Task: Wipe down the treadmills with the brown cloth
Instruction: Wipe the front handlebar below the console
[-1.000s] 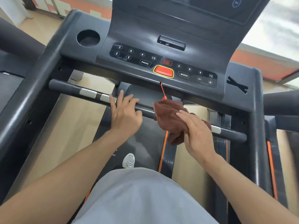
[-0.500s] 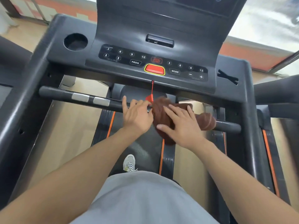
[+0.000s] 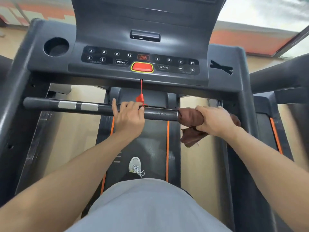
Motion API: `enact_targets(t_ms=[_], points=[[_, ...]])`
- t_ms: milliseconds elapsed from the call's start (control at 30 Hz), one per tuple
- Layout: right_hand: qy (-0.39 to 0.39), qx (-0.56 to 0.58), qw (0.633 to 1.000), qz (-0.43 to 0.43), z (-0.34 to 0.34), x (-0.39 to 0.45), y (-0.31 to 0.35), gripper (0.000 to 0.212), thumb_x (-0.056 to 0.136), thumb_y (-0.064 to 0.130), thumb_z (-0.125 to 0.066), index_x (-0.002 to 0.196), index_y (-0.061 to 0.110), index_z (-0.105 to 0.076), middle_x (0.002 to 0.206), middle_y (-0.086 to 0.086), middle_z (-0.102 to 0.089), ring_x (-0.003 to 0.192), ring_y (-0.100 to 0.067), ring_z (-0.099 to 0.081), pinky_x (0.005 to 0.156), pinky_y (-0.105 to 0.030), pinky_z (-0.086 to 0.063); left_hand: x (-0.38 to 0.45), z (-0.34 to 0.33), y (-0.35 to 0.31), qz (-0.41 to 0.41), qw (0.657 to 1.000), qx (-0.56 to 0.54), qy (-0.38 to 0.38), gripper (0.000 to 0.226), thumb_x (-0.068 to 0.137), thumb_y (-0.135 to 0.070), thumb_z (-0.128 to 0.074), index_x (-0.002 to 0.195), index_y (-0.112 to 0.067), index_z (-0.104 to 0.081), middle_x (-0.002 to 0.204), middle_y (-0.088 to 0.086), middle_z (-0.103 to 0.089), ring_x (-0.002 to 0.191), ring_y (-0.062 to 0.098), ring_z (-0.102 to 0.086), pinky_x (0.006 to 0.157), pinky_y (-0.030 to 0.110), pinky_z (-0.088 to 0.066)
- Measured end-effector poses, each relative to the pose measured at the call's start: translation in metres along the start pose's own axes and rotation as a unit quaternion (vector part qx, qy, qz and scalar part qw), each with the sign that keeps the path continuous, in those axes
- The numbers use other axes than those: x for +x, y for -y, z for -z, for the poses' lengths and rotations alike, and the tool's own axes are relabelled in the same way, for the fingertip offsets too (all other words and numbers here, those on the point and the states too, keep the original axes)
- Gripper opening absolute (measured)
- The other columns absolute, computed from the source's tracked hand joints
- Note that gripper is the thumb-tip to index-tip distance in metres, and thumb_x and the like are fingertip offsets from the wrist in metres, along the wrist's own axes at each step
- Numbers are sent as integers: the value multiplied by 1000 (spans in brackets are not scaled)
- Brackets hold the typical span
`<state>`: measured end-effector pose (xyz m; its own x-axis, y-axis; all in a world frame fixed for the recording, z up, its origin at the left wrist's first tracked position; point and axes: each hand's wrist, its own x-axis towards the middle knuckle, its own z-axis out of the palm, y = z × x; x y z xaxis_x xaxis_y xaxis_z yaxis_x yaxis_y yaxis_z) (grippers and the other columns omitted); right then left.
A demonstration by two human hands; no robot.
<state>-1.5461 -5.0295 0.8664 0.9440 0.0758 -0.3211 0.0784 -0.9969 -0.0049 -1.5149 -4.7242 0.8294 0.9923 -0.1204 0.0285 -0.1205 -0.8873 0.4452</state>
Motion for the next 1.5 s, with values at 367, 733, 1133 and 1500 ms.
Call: enact_targets(t_ms=[367,733,1133,1500], points=[[-41,49,994,93,1,47,135,44,76,47,-72,105,21,-52,98,2,-69,90,-28,-69,67,-34,-39,3,4,-2,30,999,-11,43,50,103,-22,-35,154,-26,-36,137,-1,-56,142,14,-33,125,48,10],[-83,-62,994,-45,-19,-32,-56,35,77,24,-76,107,19,-59,92,-3,-68,85,-30,-66,91,-43,-48,2,-20,-12,52,998,12,-46,53,103,-47,-37,142,-14,-52,145,7,-54,142,30,-37,122,59,1],[-163,6,985,56,-28,28,156,77,70,41,-76,138,15,-51,120,-3,-61,108,-28,-56,98,-43,-39,7,-10,-11,91,991,-92,-34,60,102,-40,-21,156,-17,-34,157,4,-42,150,19,-28,123,46,13],[-79,-5,983,-165,-32,-44,14,101,76,40,-82,160,29,-26,162,-4,-36,154,-32,-22,124,-61,-9,23,-23,-79,-157,974,-164,14,47,95,-43,-51,130,-14,-62,140,4,-59,139,27,-42,118,45,-27]])
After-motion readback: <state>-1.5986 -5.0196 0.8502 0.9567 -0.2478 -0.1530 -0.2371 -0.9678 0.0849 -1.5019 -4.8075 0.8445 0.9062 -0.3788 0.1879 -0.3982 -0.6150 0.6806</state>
